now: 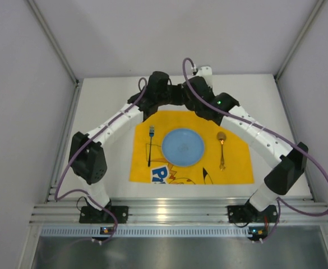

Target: Set the dinner table for one person

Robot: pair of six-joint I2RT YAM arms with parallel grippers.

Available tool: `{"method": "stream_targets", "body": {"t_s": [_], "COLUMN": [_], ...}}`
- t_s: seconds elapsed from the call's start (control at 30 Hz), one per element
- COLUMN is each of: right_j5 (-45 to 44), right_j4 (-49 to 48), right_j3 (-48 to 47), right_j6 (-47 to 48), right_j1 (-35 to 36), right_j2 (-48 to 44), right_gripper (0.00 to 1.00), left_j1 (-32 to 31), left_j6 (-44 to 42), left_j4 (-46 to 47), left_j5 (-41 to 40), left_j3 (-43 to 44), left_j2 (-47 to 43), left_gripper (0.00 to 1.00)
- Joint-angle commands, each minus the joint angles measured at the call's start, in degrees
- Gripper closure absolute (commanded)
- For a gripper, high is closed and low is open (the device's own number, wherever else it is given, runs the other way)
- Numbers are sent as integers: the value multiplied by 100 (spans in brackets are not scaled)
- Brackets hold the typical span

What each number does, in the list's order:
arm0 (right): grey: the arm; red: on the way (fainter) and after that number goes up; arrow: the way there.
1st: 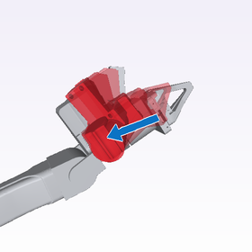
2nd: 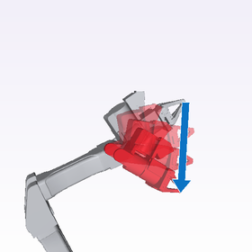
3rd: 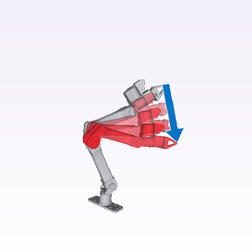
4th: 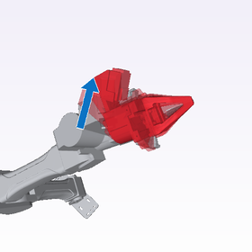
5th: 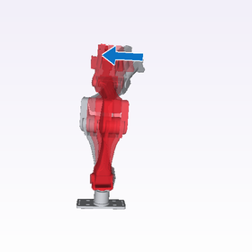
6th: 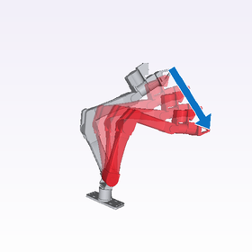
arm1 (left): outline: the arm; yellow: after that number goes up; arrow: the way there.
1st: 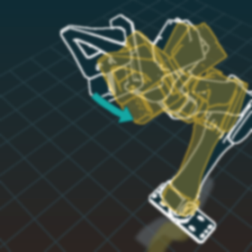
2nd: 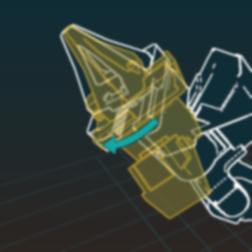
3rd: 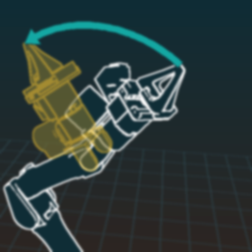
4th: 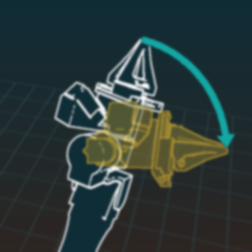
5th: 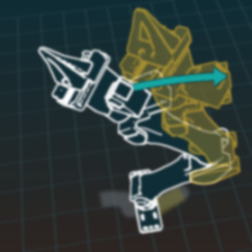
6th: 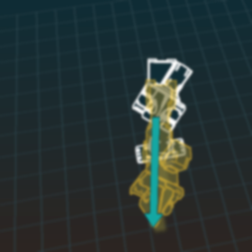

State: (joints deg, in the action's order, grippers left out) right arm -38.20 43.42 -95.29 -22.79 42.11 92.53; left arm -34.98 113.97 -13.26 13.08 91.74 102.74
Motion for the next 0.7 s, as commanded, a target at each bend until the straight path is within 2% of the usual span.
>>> {"method": "stream_targets", "body": {"t_s": [0.0, 0.1, 0.23, 0.27, 0.33, 0.37, 0.4, 0.43, 0.47, 0.67], "right_j5": [-900, -953, -971, -962, -979, -1005, -1040, -1093, -1198, -1278], "right_j4": [-202, -194, -176, -150, -115, -106, -88, -79, -70, -62], "right_j3": [-377, -350, -280, -280, -297, -306, -315, -333, -333, -245], "right_j6": [204, 231, 231, 239, 239, 257, 275, 318, 345, 389], "right_j1": [60, 105, 131, 131, 131, 131, 131, 122, 122, 17], "right_j2": [-33, -77, -165, -183, -209, -227, -235, -236, -236, -192], "right_gripper": [82, 100, 100, 100, 100, 100, 100, 100, 100, 100], "left_j1": [-9, -9, -17, -17, -9, -9, -17, -17, -17, -17], "left_j6": [29, 46, -41, -94, -322, -436, -707, -840, -990, -965], "left_j4": [-46, 252, 622, 605, 317, 115, -444, -676, -931, -959], "left_j5": [362, 554, 888, 941, 1212, 1327, 1424, 1599, 1662, 2030], "left_j3": [168, 116, 194, 238, 518, 659, 835, 1158, 1266, 1197], "left_j2": [-193, -96, 105, 141, 324, 395, 579, 650, 703, 502], "left_gripper": [100, 100, 99, 81, 58, 41, 15, 7, 2, 2]}}
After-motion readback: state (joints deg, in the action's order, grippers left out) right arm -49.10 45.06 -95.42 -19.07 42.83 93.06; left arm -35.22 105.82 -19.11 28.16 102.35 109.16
